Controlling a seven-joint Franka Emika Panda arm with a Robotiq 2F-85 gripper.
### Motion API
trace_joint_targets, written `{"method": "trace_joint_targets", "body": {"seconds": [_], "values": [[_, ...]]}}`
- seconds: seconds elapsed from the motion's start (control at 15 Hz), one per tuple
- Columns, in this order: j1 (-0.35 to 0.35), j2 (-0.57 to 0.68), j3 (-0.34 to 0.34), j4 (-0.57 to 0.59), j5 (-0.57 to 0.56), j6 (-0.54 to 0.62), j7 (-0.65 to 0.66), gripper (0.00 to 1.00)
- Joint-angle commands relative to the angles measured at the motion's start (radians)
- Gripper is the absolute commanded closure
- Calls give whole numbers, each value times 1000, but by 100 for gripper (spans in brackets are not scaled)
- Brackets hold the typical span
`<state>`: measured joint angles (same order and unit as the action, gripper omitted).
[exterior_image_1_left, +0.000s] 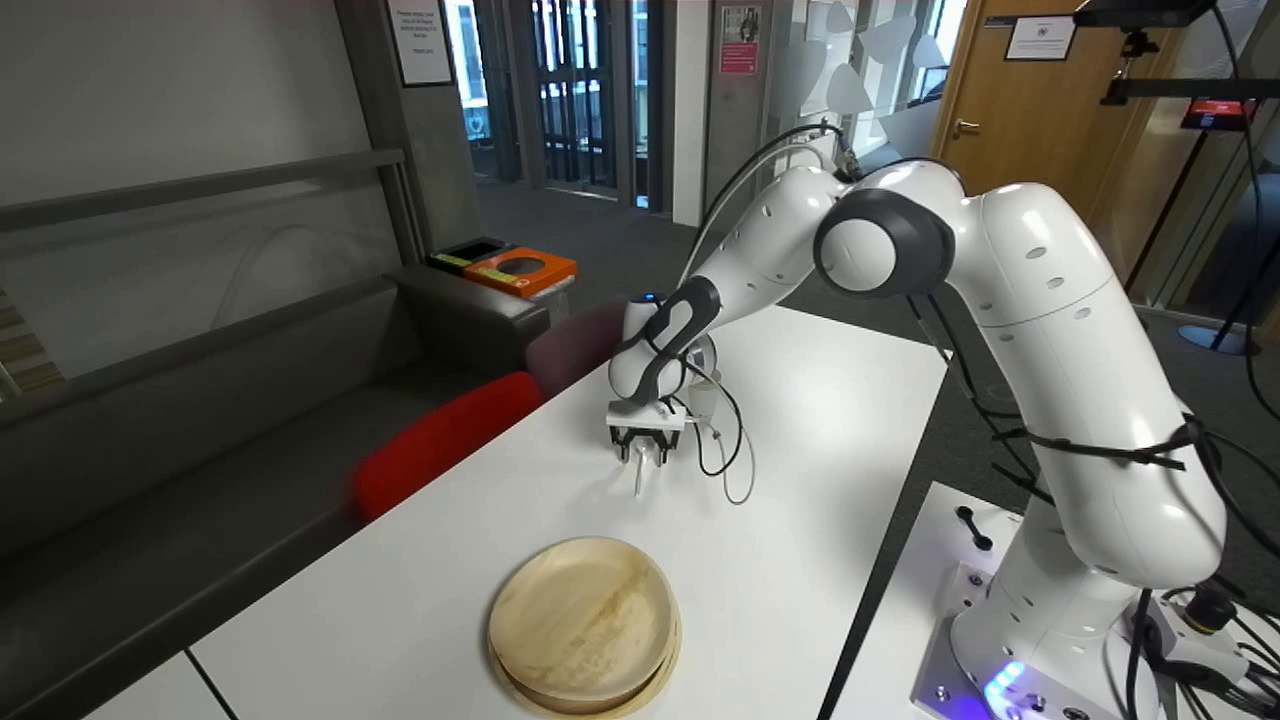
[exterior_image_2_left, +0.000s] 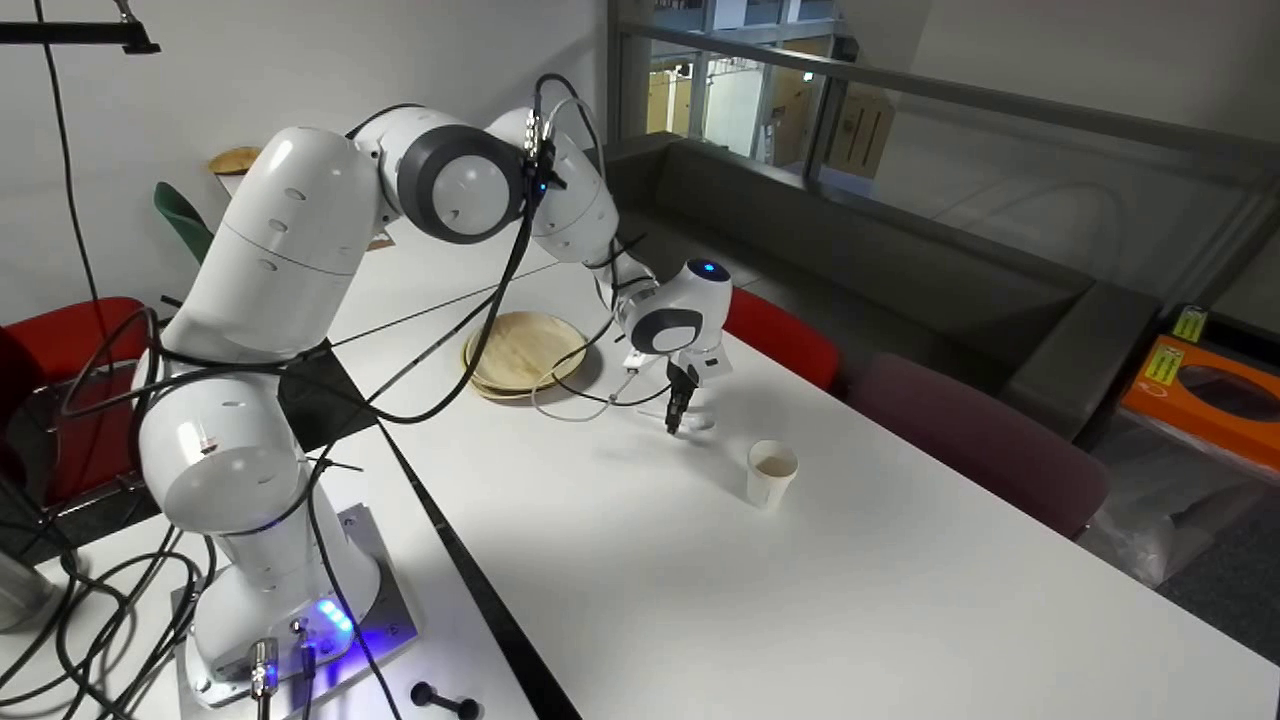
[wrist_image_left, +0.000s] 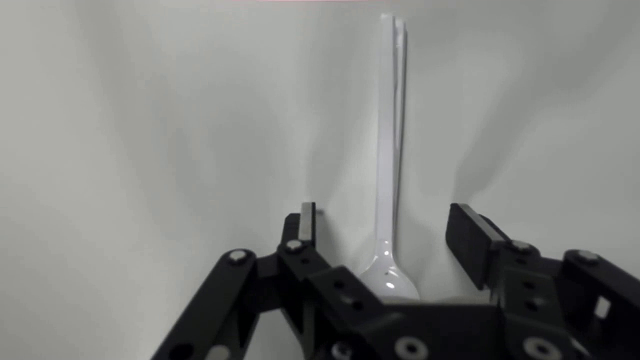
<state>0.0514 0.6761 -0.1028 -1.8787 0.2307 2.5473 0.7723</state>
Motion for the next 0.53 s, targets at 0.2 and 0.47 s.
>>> {"method": "trace_joint_targets", "body": {"seconds": [0.2,0.47], "values": [[12,-109,-5,-94,-3,29,-17,0],[36,-273,-18,-256,-37,141,-40,0]]}}
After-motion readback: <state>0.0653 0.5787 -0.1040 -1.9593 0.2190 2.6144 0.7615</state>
